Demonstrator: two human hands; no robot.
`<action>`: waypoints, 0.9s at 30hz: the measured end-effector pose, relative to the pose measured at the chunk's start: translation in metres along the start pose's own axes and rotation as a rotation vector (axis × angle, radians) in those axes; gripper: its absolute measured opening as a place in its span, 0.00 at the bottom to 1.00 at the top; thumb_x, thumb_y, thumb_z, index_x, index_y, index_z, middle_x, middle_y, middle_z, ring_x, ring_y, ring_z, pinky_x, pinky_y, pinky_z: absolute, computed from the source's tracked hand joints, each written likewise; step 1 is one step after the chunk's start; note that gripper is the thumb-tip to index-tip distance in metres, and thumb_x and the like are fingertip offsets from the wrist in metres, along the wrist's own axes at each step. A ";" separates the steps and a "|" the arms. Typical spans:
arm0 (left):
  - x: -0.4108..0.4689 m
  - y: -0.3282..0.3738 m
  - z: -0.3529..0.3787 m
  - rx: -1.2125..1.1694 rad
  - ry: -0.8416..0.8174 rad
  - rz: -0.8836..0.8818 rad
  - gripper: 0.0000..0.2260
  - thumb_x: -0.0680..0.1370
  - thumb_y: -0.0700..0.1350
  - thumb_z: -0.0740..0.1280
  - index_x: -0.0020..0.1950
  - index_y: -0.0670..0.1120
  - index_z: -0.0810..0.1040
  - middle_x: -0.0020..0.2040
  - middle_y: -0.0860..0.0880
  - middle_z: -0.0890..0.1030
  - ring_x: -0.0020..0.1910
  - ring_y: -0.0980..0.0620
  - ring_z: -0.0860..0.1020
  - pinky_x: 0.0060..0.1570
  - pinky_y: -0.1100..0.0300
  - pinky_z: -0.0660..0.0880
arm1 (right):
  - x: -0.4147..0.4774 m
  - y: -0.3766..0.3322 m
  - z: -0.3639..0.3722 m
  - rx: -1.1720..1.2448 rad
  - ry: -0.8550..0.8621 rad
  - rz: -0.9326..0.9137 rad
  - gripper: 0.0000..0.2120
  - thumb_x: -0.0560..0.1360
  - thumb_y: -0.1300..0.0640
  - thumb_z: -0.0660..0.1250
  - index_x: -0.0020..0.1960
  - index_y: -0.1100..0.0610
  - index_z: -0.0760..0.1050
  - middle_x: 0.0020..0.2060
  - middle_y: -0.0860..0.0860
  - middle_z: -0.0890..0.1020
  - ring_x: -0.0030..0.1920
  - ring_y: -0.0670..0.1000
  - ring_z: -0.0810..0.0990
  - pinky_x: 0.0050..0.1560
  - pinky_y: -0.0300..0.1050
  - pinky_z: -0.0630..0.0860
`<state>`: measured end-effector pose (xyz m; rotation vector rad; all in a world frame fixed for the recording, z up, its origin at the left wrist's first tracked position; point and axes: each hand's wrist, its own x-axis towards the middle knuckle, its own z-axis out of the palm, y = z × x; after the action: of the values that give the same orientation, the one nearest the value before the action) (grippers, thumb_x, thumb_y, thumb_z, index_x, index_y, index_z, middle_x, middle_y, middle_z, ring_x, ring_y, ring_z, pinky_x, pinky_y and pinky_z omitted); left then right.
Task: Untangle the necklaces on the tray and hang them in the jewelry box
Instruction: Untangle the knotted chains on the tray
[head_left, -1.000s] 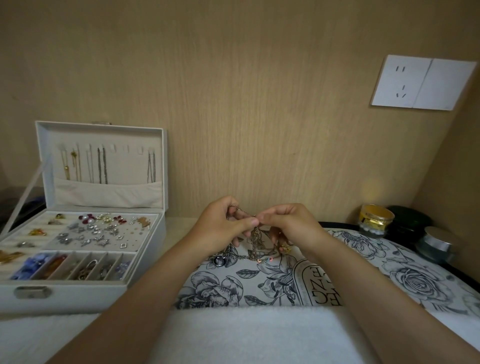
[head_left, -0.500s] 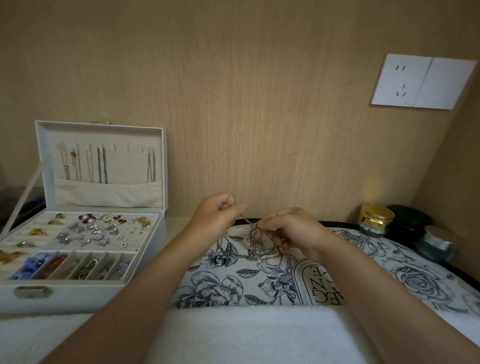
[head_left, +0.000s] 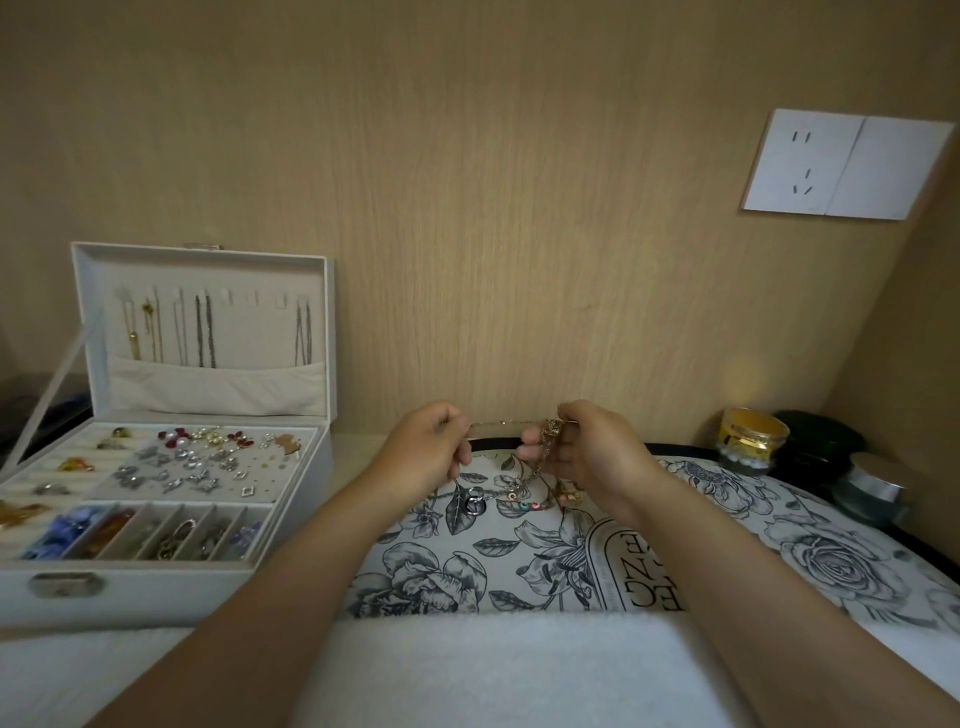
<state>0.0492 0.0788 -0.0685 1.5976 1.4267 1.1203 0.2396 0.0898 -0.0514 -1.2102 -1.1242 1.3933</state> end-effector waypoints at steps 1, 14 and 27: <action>0.001 -0.001 0.001 -0.057 -0.007 -0.024 0.12 0.84 0.42 0.57 0.44 0.43 0.75 0.31 0.50 0.77 0.28 0.53 0.73 0.31 0.58 0.70 | -0.001 0.000 0.000 0.000 -0.024 -0.015 0.13 0.84 0.58 0.51 0.54 0.63 0.72 0.40 0.58 0.84 0.38 0.57 0.83 0.48 0.54 0.79; -0.006 0.003 0.001 0.000 0.281 0.165 0.15 0.81 0.53 0.65 0.39 0.45 0.72 0.33 0.52 0.71 0.32 0.56 0.69 0.38 0.58 0.67 | 0.000 0.006 -0.005 -0.452 -0.011 -0.132 0.08 0.82 0.54 0.62 0.49 0.55 0.77 0.34 0.50 0.82 0.39 0.52 0.76 0.37 0.44 0.72; 0.001 -0.019 -0.002 0.191 0.374 0.111 0.14 0.81 0.53 0.64 0.40 0.45 0.73 0.33 0.52 0.73 0.33 0.54 0.71 0.35 0.58 0.67 | 0.012 0.022 -0.016 -0.542 0.136 -0.282 0.04 0.76 0.58 0.73 0.50 0.51 0.82 0.41 0.53 0.83 0.39 0.51 0.82 0.43 0.46 0.81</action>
<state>0.0401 0.0824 -0.0853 1.6759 1.7466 1.4421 0.2528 0.0998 -0.0760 -1.4243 -1.5632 0.8009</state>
